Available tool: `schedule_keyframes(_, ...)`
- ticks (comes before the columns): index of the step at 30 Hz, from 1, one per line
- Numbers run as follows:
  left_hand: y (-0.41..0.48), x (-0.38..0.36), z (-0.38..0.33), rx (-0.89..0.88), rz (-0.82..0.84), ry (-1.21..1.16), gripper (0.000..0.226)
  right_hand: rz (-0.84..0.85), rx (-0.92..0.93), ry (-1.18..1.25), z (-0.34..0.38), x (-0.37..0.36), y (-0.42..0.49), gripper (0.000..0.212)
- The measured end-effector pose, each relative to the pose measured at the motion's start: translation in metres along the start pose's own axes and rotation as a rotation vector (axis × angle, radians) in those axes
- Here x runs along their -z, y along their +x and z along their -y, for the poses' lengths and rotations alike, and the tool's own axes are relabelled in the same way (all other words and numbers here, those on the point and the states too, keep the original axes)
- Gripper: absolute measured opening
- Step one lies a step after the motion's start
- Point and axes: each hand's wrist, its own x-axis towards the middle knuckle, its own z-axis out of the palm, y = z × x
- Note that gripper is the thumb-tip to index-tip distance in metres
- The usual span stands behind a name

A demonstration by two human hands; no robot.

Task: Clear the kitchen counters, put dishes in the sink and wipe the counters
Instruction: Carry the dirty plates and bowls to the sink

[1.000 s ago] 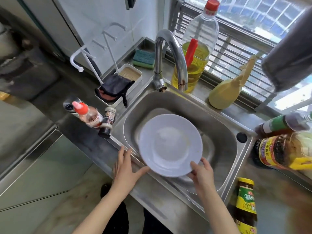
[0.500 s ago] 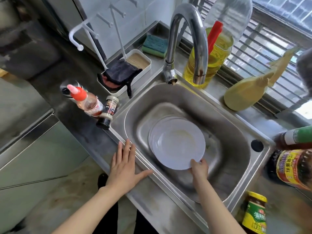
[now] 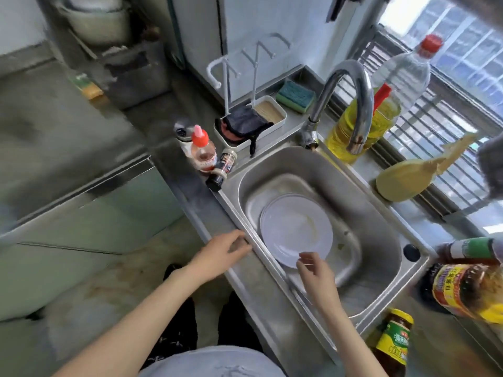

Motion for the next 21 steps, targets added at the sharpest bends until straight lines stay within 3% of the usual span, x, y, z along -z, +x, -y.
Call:
schedule_keyframes(3, -0.060, 0.012, 0.025, 0.061, -0.075, -0.197, 0.020, 0.132, 0.132, 0.066, 0.026, -0.014, -0.046, 0.011)
schedule_keyframes(7, -0.140, 0.017, 0.081, 0.220, -0.325, -0.468, 0.009, 0.376, 0.224, 0.038, 0.047, -0.064, -0.086, 0.013)
schedule_keyframes(14, -0.281, 0.004, 0.182, 0.508, -0.842, -0.747, 0.019, 0.878, 0.480, -0.356, 0.120, -0.202, -0.126, 0.014)
schedule_keyframes(18, -0.347, -0.020, 0.228, 0.630, -1.070, -0.884, 0.023, 1.032, 0.667, -0.560, 0.171, -0.280, -0.167, 0.025)
schedule_keyframes(21, -0.383, -0.035, 0.263, 0.727, -1.131, -0.960, 0.026, 1.119, 0.723, -0.717, 0.183, -0.335, -0.197, 0.025)
